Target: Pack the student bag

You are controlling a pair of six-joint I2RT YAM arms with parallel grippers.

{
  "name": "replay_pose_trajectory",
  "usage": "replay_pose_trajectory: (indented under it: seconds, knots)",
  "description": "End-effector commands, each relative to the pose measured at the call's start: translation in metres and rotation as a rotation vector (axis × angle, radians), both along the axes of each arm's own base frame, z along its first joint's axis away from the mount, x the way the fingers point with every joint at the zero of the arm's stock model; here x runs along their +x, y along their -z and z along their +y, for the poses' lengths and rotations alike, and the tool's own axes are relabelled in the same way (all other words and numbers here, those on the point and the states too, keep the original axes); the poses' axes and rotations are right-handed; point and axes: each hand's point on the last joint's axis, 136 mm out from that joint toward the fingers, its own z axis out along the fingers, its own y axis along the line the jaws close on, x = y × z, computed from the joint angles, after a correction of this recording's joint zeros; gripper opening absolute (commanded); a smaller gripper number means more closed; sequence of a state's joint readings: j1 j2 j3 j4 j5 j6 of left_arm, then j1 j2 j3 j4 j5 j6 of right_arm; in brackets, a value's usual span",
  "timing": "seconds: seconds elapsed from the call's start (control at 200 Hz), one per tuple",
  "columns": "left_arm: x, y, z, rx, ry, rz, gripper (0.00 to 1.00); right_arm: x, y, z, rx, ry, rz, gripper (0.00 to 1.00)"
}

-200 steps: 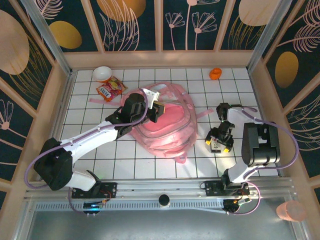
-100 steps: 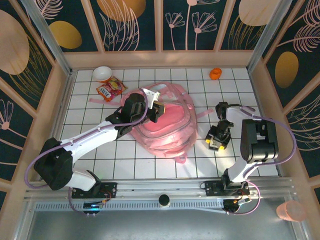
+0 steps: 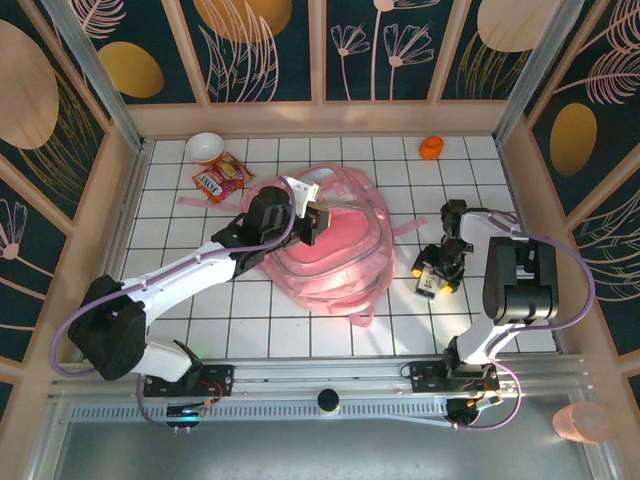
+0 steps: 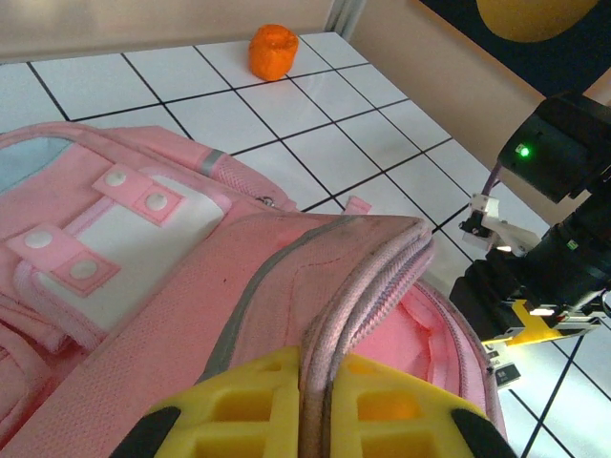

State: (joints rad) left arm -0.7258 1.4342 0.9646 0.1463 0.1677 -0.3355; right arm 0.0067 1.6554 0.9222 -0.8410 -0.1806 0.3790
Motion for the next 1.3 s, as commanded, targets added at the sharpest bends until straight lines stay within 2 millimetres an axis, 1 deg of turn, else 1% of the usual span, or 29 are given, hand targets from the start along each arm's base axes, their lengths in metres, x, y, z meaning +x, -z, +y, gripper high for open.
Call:
replay_pose_trajectory:
  seconds: [0.0, 0.05, 0.1, 0.225, 0.31, 0.415, 0.535, 0.601, 0.711, 0.821, 0.941, 1.091, 1.171, 1.296]
  knots:
    - [0.008, -0.045, -0.007, -0.12, -0.011, -0.085, 0.0, 0.0, 0.013, 0.003, 0.022, -0.017, -0.013, 0.63]
    - [0.008, -0.045, -0.008, -0.122, -0.009, -0.08, 0.0, -0.003, 0.015, 0.002, 0.015, -0.014, -0.012, 0.58]
    - [0.009, -0.046, -0.008, -0.126, -0.007, -0.077, 0.0, -0.002, 0.013, 0.001, 0.011, -0.01, -0.024, 0.55]
    - [0.009, -0.048, -0.009, -0.133, -0.009, -0.076, 0.0, 0.006, -0.002, -0.001, -0.003, 0.002, -0.096, 0.52]
    - [0.009, -0.05, -0.008, -0.137, -0.014, -0.078, 0.0, 0.015, -0.017, -0.001, 0.0, 0.02, -0.167, 0.52]
    - [0.009, -0.054, -0.007, -0.145, -0.019, -0.081, 0.0, 0.028, -0.038, 0.005, 0.031, 0.034, -0.287, 0.52]
    - [0.009, -0.057, -0.004, -0.154, -0.032, -0.084, 0.0, 0.042, -0.067, 0.017, 0.114, 0.077, -0.449, 0.51]
    - [0.009, -0.059, -0.003, -0.158, -0.043, -0.085, 0.0, 0.047, -0.081, 0.021, 0.151, 0.103, -0.514, 0.5]
    - [0.011, -0.06, 0.001, -0.162, -0.063, -0.089, 0.0, 0.05, -0.098, 0.031, 0.219, 0.137, -0.578, 0.48]
    - [0.012, -0.062, 0.002, -0.167, -0.074, -0.087, 0.0, 0.047, -0.109, 0.048, 0.292, 0.137, -0.596, 0.47]
    - [0.013, -0.062, 0.003, -0.173, -0.086, -0.082, 0.0, 0.038, -0.117, 0.065, 0.328, 0.136, -0.57, 0.47]
    - [0.015, -0.062, 0.006, -0.176, -0.11, -0.077, 0.0, 0.022, -0.132, 0.094, 0.419, 0.133, -0.535, 0.46]
    - [0.017, -0.063, 0.01, -0.178, -0.134, -0.078, 0.0, 0.013, -0.142, 0.105, 0.445, 0.138, -0.509, 0.46]
    - [0.018, -0.065, 0.012, -0.186, -0.154, -0.079, 0.0, -0.002, -0.163, 0.119, 0.491, 0.159, -0.478, 0.46]
